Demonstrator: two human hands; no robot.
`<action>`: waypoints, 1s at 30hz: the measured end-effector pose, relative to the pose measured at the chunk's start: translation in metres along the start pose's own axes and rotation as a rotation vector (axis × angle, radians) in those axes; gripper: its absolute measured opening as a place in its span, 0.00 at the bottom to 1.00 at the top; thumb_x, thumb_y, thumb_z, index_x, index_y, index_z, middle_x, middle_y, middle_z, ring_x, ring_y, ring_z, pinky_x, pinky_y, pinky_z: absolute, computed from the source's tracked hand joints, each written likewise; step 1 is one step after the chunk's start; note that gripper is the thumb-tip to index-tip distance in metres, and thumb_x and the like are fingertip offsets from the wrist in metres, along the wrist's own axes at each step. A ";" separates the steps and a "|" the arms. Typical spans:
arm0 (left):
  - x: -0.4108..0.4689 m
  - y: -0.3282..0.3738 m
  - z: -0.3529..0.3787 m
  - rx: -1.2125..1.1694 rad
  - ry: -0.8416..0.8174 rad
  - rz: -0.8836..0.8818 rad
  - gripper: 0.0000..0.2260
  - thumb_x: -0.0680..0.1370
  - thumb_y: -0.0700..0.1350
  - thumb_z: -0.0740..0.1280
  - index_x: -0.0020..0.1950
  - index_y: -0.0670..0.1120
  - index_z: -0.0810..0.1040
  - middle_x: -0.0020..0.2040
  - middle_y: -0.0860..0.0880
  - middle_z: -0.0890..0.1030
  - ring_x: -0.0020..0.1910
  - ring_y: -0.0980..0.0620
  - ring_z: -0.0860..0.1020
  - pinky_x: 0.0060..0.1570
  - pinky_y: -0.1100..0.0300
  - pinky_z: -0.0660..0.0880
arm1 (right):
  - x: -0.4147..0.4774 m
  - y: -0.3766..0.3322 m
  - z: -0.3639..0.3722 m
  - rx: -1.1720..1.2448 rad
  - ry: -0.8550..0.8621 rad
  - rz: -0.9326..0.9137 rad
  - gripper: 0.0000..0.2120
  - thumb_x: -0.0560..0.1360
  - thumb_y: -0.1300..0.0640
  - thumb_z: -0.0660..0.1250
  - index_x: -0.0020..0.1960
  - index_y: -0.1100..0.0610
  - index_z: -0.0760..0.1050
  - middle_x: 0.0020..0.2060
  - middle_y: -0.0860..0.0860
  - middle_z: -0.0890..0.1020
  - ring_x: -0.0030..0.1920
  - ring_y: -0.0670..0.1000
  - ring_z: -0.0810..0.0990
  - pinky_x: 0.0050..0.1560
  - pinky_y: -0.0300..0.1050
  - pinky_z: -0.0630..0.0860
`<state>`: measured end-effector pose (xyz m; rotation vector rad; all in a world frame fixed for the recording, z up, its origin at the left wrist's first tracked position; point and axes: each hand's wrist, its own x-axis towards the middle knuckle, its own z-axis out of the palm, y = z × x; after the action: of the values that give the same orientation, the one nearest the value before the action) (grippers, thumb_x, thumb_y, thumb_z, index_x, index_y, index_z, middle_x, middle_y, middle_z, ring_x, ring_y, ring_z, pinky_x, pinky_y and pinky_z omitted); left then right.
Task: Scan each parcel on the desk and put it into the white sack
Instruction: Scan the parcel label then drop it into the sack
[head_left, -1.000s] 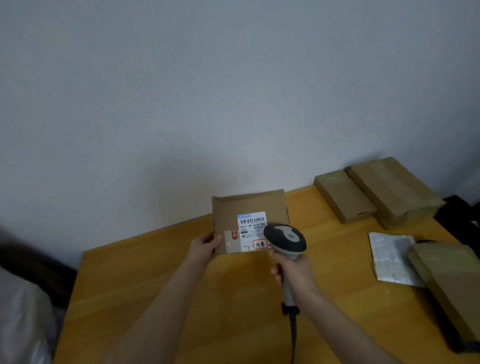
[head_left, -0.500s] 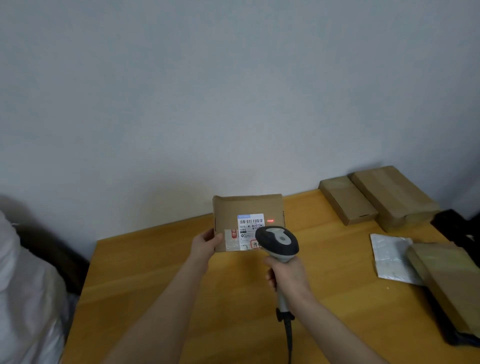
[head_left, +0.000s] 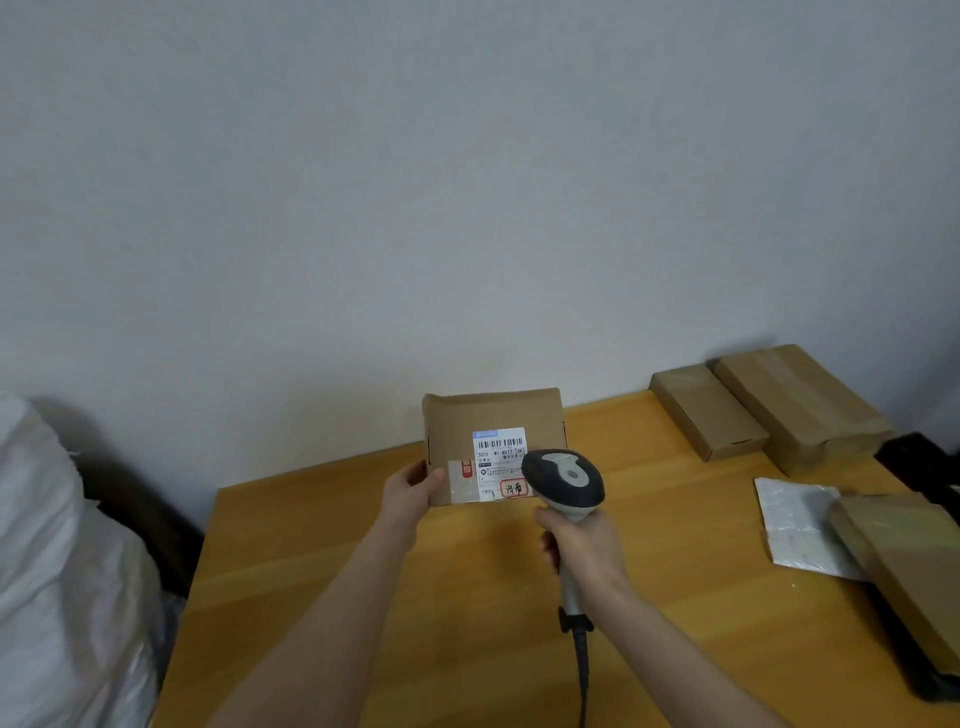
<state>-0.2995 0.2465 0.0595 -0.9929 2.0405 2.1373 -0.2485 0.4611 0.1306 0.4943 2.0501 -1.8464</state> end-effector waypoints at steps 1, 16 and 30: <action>-0.001 0.004 -0.004 -0.005 0.002 0.007 0.23 0.77 0.38 0.67 0.71 0.39 0.67 0.64 0.42 0.77 0.60 0.44 0.77 0.63 0.48 0.73 | 0.002 -0.004 0.000 0.025 0.002 -0.008 0.05 0.74 0.62 0.69 0.40 0.62 0.77 0.26 0.52 0.78 0.24 0.47 0.74 0.28 0.38 0.72; -0.139 0.074 -0.168 -0.073 0.386 0.234 0.19 0.79 0.46 0.65 0.69 0.42 0.71 0.56 0.44 0.81 0.53 0.47 0.80 0.51 0.53 0.79 | -0.041 -0.072 0.103 0.186 -0.336 -0.208 0.13 0.72 0.60 0.73 0.56 0.57 0.77 0.44 0.50 0.79 0.48 0.53 0.78 0.57 0.57 0.78; -0.280 0.113 -0.443 -0.180 0.917 0.362 0.18 0.78 0.44 0.67 0.66 0.43 0.72 0.55 0.45 0.79 0.47 0.46 0.78 0.37 0.58 0.77 | -0.209 -0.116 0.346 0.126 -0.798 -0.291 0.10 0.71 0.61 0.73 0.51 0.59 0.77 0.43 0.52 0.79 0.49 0.53 0.78 0.46 0.48 0.81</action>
<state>0.0615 -0.0589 0.3131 -2.0762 2.5516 2.3049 -0.1121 0.0988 0.2960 -0.4825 1.5051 -1.8974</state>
